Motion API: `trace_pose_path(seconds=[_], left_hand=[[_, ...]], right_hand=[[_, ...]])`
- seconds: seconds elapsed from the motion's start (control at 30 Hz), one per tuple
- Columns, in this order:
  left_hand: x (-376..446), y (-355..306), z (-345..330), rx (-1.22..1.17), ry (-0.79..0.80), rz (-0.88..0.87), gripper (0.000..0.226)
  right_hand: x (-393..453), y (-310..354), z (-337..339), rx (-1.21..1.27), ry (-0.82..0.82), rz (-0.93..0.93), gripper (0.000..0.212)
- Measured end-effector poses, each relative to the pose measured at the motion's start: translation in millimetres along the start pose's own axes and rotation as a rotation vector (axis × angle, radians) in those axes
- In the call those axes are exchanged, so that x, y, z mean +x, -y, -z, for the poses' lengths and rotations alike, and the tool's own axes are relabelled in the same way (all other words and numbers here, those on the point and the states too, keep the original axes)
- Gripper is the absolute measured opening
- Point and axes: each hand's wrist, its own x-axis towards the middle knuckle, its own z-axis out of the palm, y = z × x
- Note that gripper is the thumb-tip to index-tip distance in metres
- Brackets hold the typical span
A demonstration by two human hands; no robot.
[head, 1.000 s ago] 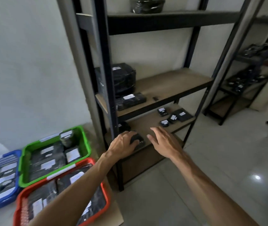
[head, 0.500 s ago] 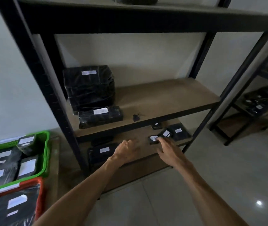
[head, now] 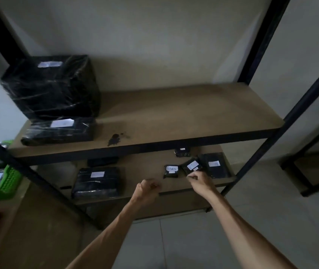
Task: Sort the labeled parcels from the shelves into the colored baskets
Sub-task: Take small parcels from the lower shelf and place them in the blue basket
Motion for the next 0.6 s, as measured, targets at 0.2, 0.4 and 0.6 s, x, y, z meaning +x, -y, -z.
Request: trace_pose_path(seconds=[0.2,0.4,0.6], left_hand=[[75,21,-75,-0.156,-0.161,0.060,0.015],[183,71,-126,-0.087,-0.380,0.070,0.040],[246,106,-147,-0.131,-0.428,0.038,0.044]], right_hand=[[73,-56,-36,0.042,0.055,0.017,0.011],[162,-93,-102,-0.044,-0.054,0.195,0.036],[216,-114,-137,-0.070,-0.233,0.379,0.044]])
